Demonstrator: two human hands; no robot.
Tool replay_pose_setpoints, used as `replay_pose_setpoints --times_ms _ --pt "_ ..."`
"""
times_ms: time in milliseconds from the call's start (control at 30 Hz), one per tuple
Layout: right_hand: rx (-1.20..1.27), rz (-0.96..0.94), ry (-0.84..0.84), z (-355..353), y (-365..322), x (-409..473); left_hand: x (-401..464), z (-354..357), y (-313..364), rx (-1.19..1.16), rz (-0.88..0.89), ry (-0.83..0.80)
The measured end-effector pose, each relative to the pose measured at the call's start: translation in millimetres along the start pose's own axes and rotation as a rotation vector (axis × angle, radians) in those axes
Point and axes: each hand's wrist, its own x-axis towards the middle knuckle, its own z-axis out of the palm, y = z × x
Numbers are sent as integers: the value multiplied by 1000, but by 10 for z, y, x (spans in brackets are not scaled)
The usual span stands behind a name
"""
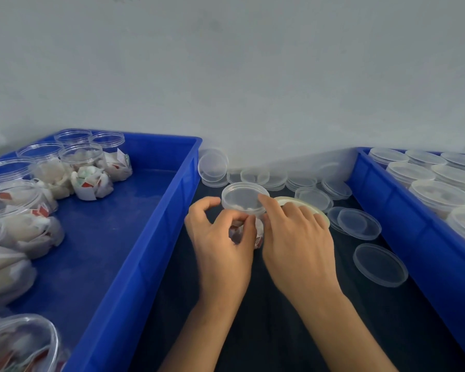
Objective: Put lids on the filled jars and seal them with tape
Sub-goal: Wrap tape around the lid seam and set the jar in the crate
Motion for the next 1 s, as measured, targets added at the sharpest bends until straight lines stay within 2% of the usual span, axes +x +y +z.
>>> replay_pose_setpoints --times_ms 267,633,733,833,900,1000 --pt "30 34 47 31 -70 -7 22 8 -55 -117 -40 -38" --pt "-63 42 31 22 -95 34 28 11 -83 -78 18 -43" --pt "-100 46 20 31 -105 41 26 28 -89 -127 -43 -29" --pt "-79 52 5 38 -100 40 59 22 -130 -283 -178 -36" --pt "-56 57 0 41 -100 35 82 11 -176 -343 -266 -78" --pt "-21 54 17 45 -104 25 89 -2 -227 -331 -287 -200"
